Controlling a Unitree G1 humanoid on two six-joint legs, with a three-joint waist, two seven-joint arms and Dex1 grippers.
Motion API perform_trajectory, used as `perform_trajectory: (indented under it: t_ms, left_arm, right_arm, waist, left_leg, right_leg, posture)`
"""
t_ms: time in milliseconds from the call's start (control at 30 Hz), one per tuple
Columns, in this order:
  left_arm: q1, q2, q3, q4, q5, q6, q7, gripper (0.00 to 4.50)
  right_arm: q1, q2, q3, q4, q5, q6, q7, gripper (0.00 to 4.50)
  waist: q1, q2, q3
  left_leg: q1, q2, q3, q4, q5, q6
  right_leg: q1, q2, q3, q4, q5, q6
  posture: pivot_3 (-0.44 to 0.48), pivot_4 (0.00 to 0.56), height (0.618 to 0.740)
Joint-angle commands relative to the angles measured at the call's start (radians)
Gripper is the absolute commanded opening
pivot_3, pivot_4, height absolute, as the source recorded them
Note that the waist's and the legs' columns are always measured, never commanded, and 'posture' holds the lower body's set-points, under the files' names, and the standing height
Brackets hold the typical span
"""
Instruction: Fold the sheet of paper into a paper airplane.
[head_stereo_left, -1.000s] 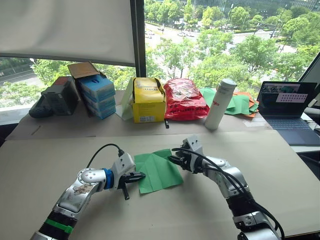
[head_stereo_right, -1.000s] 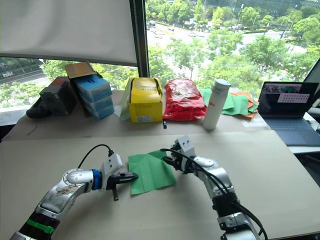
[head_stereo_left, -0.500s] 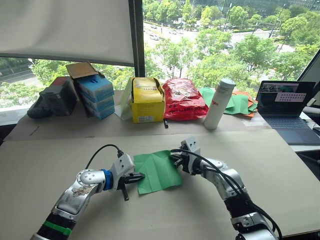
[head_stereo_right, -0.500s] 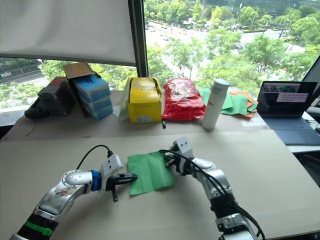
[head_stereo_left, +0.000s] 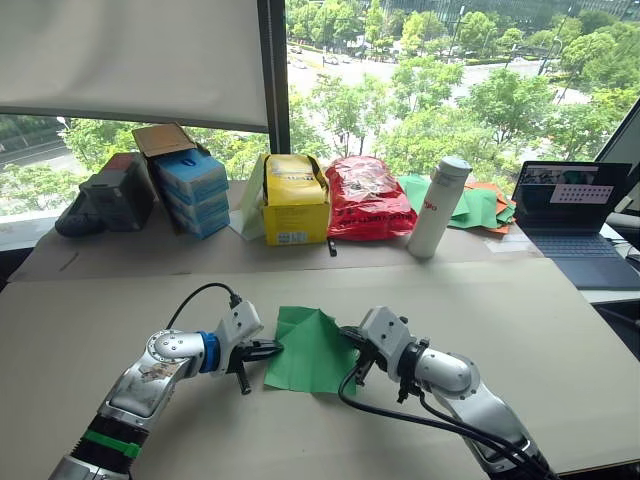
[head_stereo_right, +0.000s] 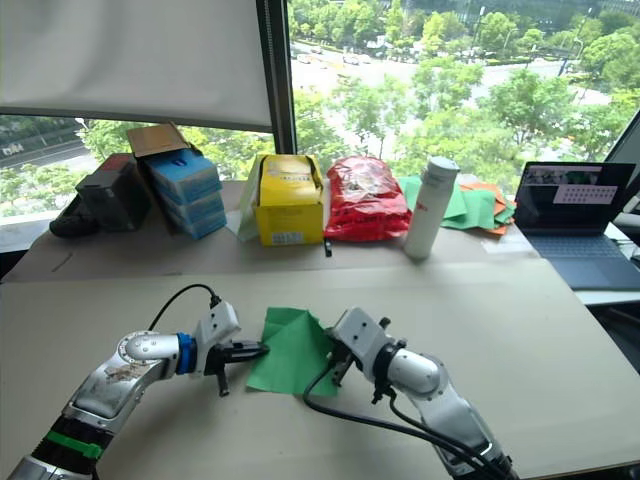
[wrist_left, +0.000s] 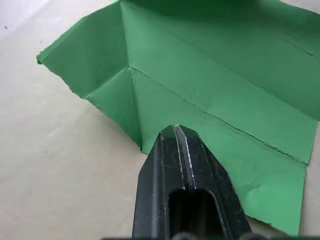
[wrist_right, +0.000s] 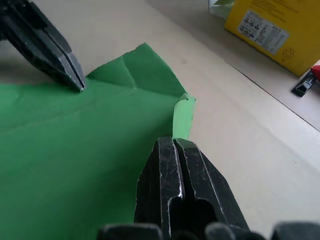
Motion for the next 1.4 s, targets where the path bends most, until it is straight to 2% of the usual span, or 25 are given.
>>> perform_trajectory:
  t_ms: [33, 200, 500, 667, 1033, 1200, 1400]
  left_arm:
    - [-0.024, 0.006, 0.005, -0.005, -0.004, -0.01, -0.025, 0.0]
    - [-0.044, 0.002, 0.002, -0.018, -0.015, 0.001, -0.043, 0.0]
    - [-0.17, -0.021, 0.02, -0.06, -0.072, 0.057, -0.071, 0.0]
    - [-0.233, -0.054, -0.007, -0.023, -0.059, 0.043, -0.065, 0.0]
    - [-0.393, -0.22, -0.171, 0.26, 0.111, -0.119, -0.057, 0.0]
    - [-0.436, -0.241, -0.228, 0.372, 0.21, -0.21, -0.051, 0.0]
    - [-0.425, -0.227, -0.255, 0.433, 0.286, -0.282, -0.061, 0.0]
  right_arm:
    - [-0.001, -0.032, 0.054, -0.013, -0.113, -0.049, -0.013, 0.02]
    - [-0.001, -0.015, 0.078, 0.008, -0.153, 0.007, -0.003, 0.02]
    - [-0.022, -0.008, 0.106, 0.018, -0.177, 0.073, 0.054, 0.02]
    - [-0.033, -0.007, 0.103, 0.017, -0.178, 0.085, 0.077, 0.02]
    - [-0.054, -0.005, 0.117, 0.03, -0.195, 0.072, 0.105, 0.02]
    - [-0.063, -0.01, 0.123, 0.03, -0.21, 0.073, 0.116, 0.02]
    - [-0.059, -0.009, 0.119, 0.025, -0.218, 0.078, 0.12, 0.02]
  waist:
    - [-0.001, 0.0, 0.0]
    - [-0.001, 0.0, 0.0]
    - [0.006, -0.001, 0.0]
    - [0.006, -0.001, 0.0]
    - [0.006, -0.002, 0.0]
    - [0.005, -0.002, 0.0]
    - [0.005, -0.002, 0.0]
  left_leg:
    - [0.0, 0.0, 0.0, 0.0, 0.0, 0.0]
    - [0.0, 0.0, 0.0, 0.001, 0.0, -0.001]
    - [0.0, 0.0, 0.0, 0.002, 0.0, 0.0]
    - [0.0, 0.0, 0.0, 0.002, 0.0, 0.0]
    - [0.0, 0.0, 0.001, 0.004, 0.001, -0.001]
    - [0.0, 0.0, 0.001, 0.004, 0.001, -0.001]
    - [0.0, 0.001, 0.001, 0.004, 0.001, -0.001]
  right_leg:
    - [0.0, 0.0, 0.0, 0.0, 0.0, 0.0]
    - [0.0, 0.002, 0.001, 0.0, 0.0, 0.0]
    - [0.001, 0.003, 0.001, 0.0, 0.0, 0.0]
    - [0.001, 0.004, 0.001, 0.0, 0.0, 0.0]
    - [0.002, 0.008, 0.002, 0.0, 0.0, 0.0]
    - [0.002, 0.008, 0.003, 0.0, 0.0, 0.0]
    - [0.001, 0.008, 0.003, 0.0, 0.0, 0.0]
  posture:
    - [0.0, 0.15, 0.74]
    - [0.0, 0.15, 0.74]
    - [0.0, 0.15, 0.74]
    - [0.0, 0.15, 0.74]
    - [0.0, 0.15, 0.74]
    - [0.0, 0.15, 0.74]
    - [0.0, 0.15, 0.74]
